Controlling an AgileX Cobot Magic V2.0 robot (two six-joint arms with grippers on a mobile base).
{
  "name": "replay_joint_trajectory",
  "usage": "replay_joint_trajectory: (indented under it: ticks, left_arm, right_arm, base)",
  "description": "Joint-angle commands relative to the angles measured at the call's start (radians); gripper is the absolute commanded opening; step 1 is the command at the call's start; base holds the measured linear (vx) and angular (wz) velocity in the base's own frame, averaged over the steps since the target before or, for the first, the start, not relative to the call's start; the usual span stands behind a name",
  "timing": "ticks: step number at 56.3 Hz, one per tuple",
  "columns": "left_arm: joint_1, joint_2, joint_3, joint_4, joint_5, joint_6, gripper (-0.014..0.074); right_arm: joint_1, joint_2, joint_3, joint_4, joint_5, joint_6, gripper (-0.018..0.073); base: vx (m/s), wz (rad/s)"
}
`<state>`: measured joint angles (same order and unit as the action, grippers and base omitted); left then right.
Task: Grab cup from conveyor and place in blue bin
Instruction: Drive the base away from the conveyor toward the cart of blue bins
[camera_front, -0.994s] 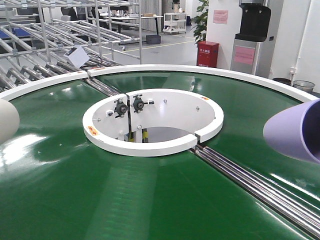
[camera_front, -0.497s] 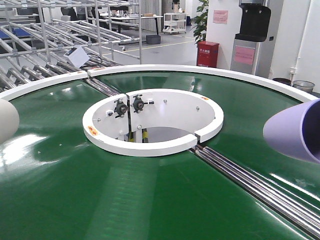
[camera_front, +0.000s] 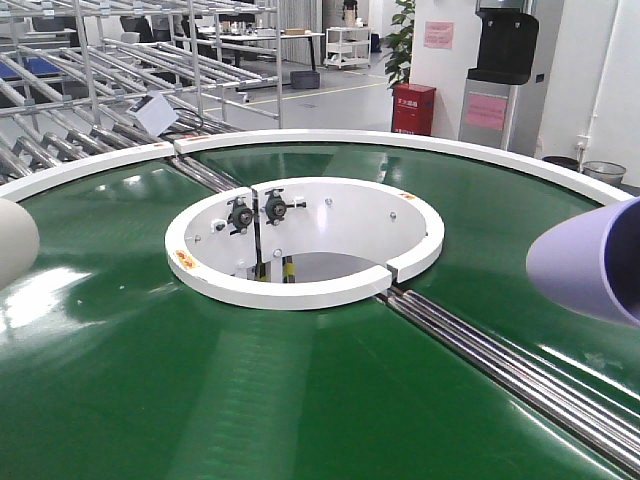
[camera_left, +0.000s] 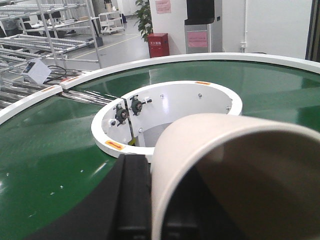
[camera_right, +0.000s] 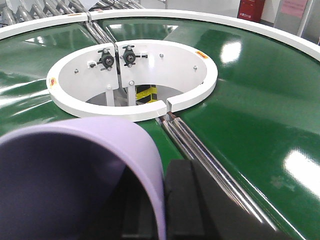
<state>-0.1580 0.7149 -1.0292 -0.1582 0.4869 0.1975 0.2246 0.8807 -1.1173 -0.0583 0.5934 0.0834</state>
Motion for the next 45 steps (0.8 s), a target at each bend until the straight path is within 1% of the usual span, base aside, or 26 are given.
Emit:
replay_joint_trajectory:
  ticks: [1,16,45]
  left_arm:
    - [-0.003,0.002,-0.023,-0.008,-0.092,-0.007,0.0]
    - [-0.003,0.002,-0.023,-0.008,-0.092,-0.007,0.0]
    - [-0.003,0.002,-0.023,-0.008,-0.092,-0.007,0.0]
  right_arm:
    - [-0.001,-0.007,-0.031,-0.01,-0.097,-0.001,-0.0009]
    - [-0.001,-0.007,-0.031,-0.01,-0.097,-0.002,-0.0009]
    - [-0.001,-0.007,-0.031,-0.01,-0.097,-0.002,-0.0009]
  base:
    - [-0.07,-0.01]
    - [-0.13,-0.01]
    - [-0.2,-0.05]
